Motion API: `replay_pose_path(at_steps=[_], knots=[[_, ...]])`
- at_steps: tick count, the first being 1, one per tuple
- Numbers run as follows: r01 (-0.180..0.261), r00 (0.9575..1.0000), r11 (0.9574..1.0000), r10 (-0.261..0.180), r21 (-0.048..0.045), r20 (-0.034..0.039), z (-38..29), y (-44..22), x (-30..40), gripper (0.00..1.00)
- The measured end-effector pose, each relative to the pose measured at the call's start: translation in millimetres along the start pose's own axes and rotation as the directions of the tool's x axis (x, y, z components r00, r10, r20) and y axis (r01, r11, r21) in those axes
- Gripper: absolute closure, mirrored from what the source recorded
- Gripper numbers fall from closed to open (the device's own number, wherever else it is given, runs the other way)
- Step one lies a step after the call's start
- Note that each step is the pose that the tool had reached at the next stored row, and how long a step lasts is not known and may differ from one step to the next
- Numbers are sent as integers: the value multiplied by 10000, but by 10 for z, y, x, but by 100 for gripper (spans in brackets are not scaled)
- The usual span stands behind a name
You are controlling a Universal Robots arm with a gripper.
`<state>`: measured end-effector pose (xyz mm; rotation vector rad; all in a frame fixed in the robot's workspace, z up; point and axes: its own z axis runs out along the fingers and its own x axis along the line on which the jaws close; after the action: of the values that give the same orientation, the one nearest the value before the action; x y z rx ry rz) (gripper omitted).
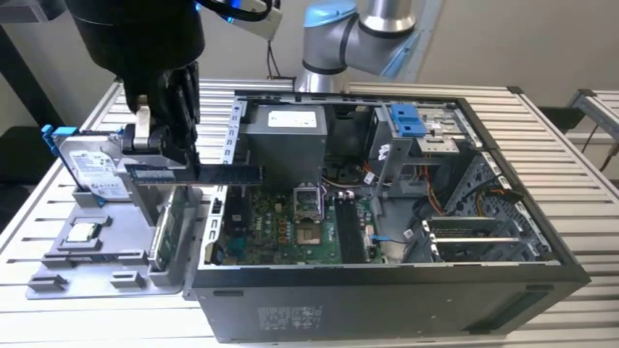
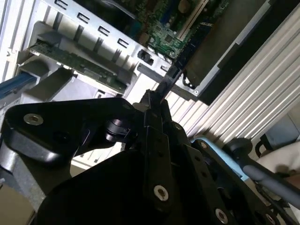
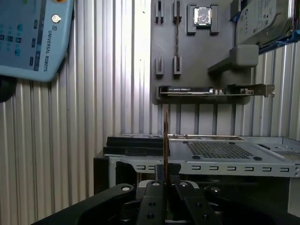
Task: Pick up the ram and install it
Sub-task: 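Pick up the ram and move it above insertion slot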
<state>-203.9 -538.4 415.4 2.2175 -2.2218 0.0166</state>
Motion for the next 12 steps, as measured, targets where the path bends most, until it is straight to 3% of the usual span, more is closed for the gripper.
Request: replay_pose_path(at_steps=[12], knots=[[25, 10000, 10000, -25, 0, 4, 1, -269, -46, 86]])
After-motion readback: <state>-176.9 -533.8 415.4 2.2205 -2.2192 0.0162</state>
